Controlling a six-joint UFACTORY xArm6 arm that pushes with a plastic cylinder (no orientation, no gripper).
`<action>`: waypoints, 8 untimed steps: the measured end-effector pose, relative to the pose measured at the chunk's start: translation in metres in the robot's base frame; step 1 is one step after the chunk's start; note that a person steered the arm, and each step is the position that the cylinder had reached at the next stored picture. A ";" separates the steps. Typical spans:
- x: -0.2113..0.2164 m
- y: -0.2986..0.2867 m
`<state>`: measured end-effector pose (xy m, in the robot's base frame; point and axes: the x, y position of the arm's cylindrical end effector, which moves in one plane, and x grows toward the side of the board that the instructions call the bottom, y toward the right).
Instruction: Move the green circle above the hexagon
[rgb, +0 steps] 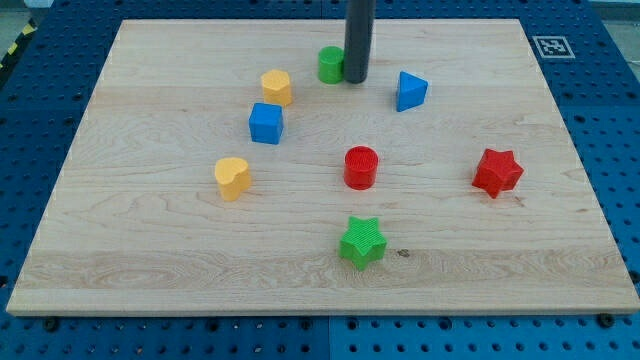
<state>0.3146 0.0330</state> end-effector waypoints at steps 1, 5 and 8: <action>0.000 -0.002; -0.029 -0.001; -0.029 -0.045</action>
<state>0.2852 -0.0116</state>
